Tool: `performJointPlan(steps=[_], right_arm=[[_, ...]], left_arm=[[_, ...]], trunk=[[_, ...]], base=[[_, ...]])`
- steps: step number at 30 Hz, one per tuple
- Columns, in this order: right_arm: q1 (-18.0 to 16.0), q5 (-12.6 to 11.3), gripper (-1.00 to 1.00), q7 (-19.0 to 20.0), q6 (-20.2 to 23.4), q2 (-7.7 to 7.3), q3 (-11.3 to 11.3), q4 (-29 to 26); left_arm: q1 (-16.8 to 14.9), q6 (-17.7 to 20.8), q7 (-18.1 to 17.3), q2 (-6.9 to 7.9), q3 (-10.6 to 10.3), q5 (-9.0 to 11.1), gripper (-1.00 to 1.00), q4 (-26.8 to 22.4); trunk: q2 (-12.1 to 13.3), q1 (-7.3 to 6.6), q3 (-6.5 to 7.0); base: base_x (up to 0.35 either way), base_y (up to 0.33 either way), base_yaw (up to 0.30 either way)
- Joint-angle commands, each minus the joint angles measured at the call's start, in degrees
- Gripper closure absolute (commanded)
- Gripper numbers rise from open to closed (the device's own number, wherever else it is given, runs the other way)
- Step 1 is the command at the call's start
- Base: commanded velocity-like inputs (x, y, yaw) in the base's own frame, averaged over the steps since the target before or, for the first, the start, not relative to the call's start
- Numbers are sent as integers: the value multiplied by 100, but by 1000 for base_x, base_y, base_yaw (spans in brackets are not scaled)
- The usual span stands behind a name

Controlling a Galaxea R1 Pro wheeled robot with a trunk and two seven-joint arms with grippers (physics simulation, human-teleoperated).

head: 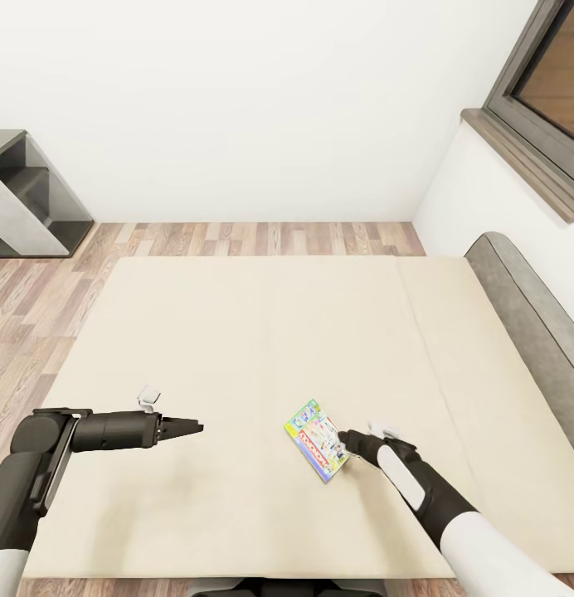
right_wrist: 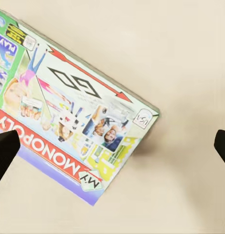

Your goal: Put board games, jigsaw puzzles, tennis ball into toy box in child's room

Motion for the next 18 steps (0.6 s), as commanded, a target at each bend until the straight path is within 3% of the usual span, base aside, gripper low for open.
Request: performJointPlan(steps=[1, 9, 18], right_arm=[[1, -58, -100, -54, 7, -10, 34, -83], [43, -76, -100, -76, 75, 1, 31, -644], [-448, -96, -100, -325, 1092, 58, -55, -1030]], left_arm=[[-4, 58, -53, -1, 5, -60, -100, -6], [-2, 58, -53, -4, 0, -60, -100, -6], [-4, 58, -53, -3, 1, -62, -100, -6]], trunk=[[-9, 3, -8], [-9, 3, -8], [-9, 3, -8]], base=[[0, 0, 0], [0, 0, 0], [0, 0, 0]])
